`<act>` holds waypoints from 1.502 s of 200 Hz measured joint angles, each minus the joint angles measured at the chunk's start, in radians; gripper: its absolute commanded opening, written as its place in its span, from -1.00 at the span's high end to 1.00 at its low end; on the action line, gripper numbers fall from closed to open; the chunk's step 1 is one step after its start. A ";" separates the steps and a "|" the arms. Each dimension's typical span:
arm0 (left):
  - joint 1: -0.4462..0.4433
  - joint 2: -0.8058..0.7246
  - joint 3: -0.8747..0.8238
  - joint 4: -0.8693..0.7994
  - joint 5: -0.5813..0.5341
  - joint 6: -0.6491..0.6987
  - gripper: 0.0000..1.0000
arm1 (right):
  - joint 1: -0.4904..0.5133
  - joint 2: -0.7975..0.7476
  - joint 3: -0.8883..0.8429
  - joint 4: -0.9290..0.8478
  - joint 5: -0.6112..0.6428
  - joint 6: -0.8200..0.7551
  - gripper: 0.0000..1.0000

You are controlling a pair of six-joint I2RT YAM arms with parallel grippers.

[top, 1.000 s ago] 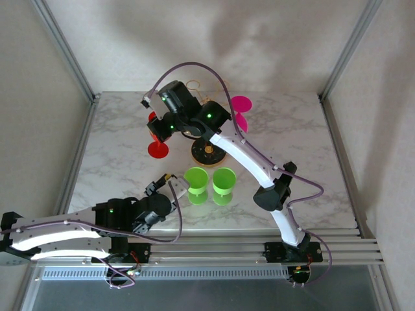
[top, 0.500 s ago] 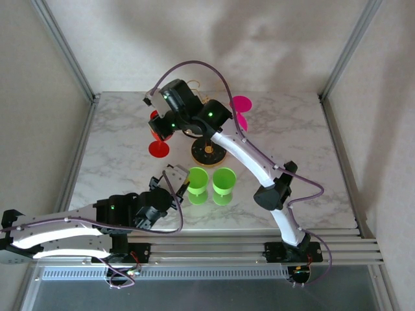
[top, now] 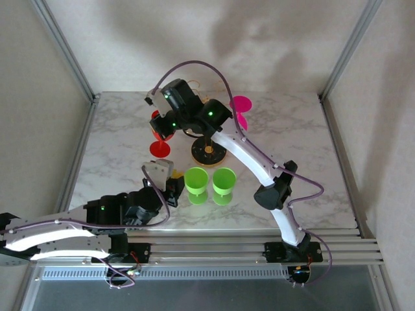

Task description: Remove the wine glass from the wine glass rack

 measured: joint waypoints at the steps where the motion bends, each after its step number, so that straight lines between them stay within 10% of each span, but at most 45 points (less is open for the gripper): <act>1: 0.000 -0.003 -0.001 0.000 0.000 -0.005 0.49 | 0.000 0.000 -0.001 0.000 0.000 0.000 1.00; 158: 0.000 -0.262 -0.079 -0.161 -0.131 -0.478 0.54 | 0.013 0.000 -0.137 0.033 0.011 0.017 1.00; 300: 0.000 -0.337 -0.002 -0.451 -0.354 -0.570 0.51 | 0.082 -0.003 -0.180 0.055 0.111 0.016 1.00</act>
